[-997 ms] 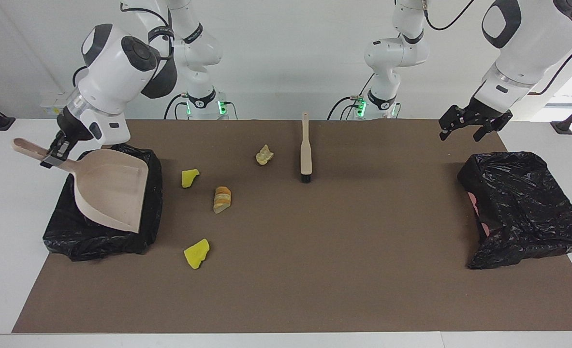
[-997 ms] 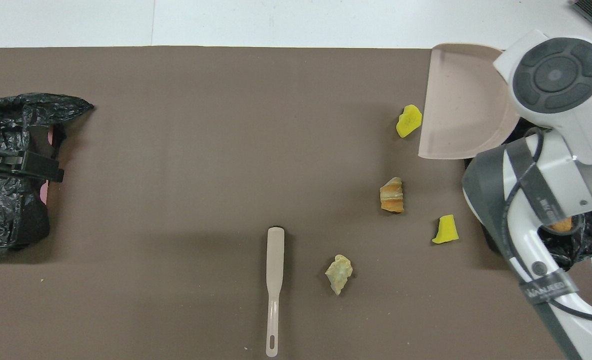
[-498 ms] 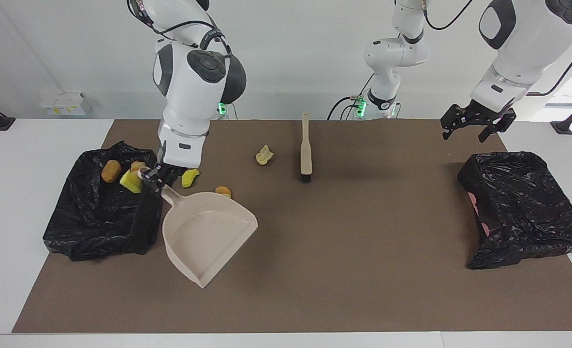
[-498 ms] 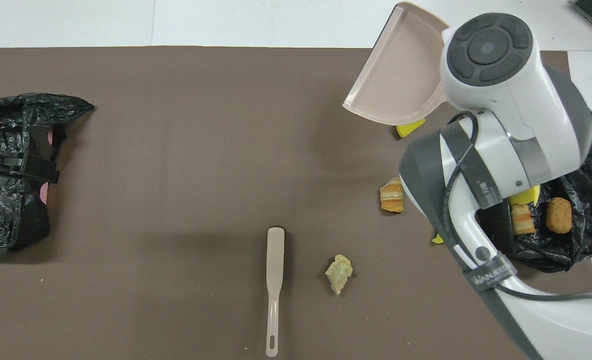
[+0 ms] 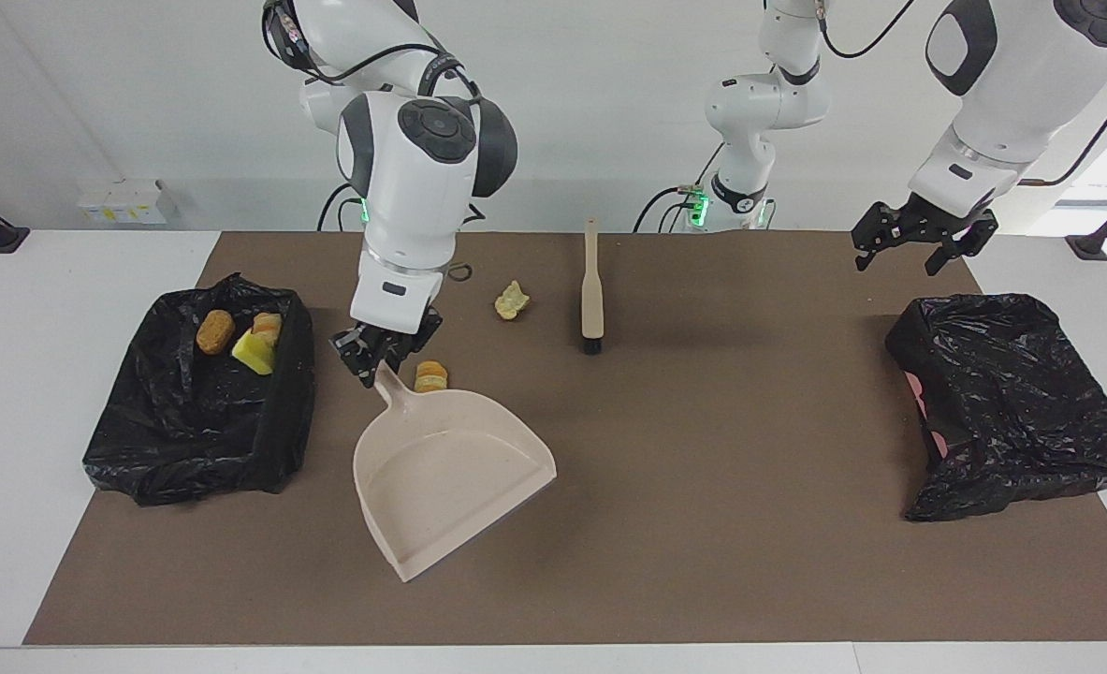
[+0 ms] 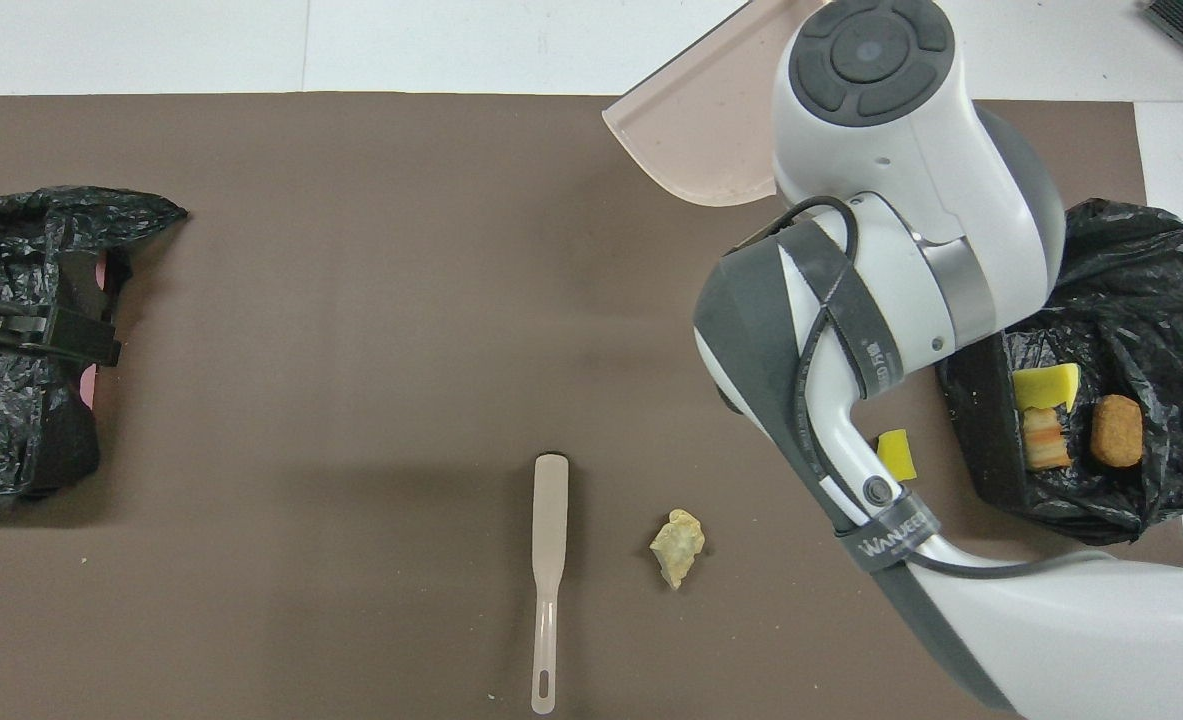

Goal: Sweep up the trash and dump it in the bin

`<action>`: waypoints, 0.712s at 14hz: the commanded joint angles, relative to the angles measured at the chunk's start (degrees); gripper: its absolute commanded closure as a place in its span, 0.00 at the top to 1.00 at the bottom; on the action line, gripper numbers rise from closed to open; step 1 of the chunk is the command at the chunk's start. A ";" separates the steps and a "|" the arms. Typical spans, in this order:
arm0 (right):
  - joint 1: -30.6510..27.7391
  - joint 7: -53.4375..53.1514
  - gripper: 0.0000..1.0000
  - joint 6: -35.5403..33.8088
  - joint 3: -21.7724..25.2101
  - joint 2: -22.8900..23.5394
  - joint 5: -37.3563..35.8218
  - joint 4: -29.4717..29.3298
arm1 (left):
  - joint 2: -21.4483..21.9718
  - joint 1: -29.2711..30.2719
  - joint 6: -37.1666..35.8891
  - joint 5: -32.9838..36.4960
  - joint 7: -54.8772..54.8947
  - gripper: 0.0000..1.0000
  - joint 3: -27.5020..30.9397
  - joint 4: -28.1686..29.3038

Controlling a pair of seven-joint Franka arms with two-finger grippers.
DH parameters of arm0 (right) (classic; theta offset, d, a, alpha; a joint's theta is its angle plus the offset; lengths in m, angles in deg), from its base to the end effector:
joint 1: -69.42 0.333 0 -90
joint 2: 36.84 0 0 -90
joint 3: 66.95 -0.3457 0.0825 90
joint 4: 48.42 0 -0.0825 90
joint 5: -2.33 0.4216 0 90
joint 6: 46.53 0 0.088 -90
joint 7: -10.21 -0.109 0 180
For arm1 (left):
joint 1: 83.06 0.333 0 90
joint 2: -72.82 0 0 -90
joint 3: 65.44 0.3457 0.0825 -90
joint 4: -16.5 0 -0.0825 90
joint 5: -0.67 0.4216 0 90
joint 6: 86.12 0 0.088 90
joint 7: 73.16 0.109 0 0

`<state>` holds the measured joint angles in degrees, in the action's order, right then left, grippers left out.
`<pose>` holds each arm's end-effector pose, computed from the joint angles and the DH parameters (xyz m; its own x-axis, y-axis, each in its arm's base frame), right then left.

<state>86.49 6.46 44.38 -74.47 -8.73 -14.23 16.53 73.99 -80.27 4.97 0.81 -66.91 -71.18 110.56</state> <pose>0.6993 0.2588 0.5515 0.9369 0.3491 -0.0195 0.3442 -0.9111 0.2268 0.5844 -0.0304 0.6297 0.9866 -0.1598 -0.0318 -0.1599 -0.9871 -0.0010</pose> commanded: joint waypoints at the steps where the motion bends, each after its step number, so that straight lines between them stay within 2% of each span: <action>1: 0.59 -11.76 0.00 -0.91 0.14 3.78 6.43 -4.65 | 0.50 -0.33 -0.04 1.10 0.52 1.00 0.04 0.33; 4: 3.94 -21.97 0.00 -0.47 0.14 8.79 10.04 -9.13 | 1.02 -0.33 0.04 1.10 0.52 1.00 0.04 0.95; 7: 5.52 -26.64 0.00 3.31 0.14 11.43 15.66 -9.40 | 1.38 -0.33 0.04 1.10 0.52 1.00 0.03 1.74; 10: 8.32 -29.63 0.00 7.78 -0.04 14.51 16.12 -9.49 | 1.64 -0.42 0.04 1.10 0.52 1.00 -0.05 2.53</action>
<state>93.42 -20.72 50.16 -74.56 2.80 0.44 9.95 74.01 -80.30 4.97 0.81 -66.90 -71.31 111.15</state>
